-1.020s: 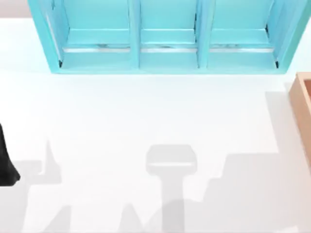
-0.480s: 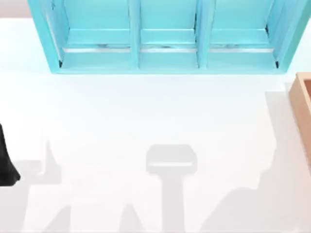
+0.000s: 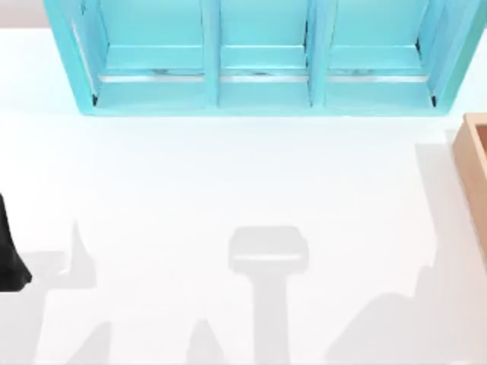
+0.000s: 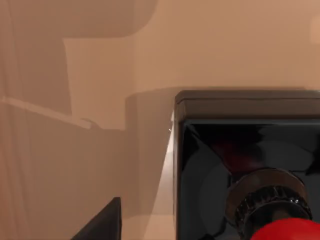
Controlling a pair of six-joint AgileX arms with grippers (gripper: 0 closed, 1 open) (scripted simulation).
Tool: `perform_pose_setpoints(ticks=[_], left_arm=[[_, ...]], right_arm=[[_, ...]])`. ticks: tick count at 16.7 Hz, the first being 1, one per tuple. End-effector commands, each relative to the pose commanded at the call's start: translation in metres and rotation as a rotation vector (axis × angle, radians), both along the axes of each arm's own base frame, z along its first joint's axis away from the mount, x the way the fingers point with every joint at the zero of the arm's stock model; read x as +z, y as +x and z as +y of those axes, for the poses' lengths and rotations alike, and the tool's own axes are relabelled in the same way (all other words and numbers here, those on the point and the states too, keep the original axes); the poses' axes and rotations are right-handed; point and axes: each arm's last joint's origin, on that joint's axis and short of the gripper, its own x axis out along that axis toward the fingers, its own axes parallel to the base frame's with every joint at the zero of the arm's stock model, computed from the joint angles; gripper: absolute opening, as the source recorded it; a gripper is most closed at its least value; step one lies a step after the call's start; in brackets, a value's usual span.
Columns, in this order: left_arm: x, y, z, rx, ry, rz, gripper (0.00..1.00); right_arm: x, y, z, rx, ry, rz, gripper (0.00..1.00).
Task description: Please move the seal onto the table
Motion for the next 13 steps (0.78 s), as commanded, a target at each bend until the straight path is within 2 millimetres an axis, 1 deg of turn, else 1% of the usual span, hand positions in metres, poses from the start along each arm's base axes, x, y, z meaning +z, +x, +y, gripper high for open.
perform_pose_setpoints(ticks=[11,12,13], left_arm=[[0.0000,0.0000,0.0000,0.000,0.000,0.000,1.00],[0.0000,0.0000,0.0000,0.000,0.000,0.000,1.00],[0.0000,0.0000,0.0000,0.000,0.000,0.000,1.00]], right_arm=[[0.0000,0.0000,0.0000,0.000,0.000,0.000,0.02],[0.0000,0.0000,0.0000,0.000,0.000,0.000,0.00],[0.0000,0.0000,0.0000,0.000,0.000,0.000,0.00]])
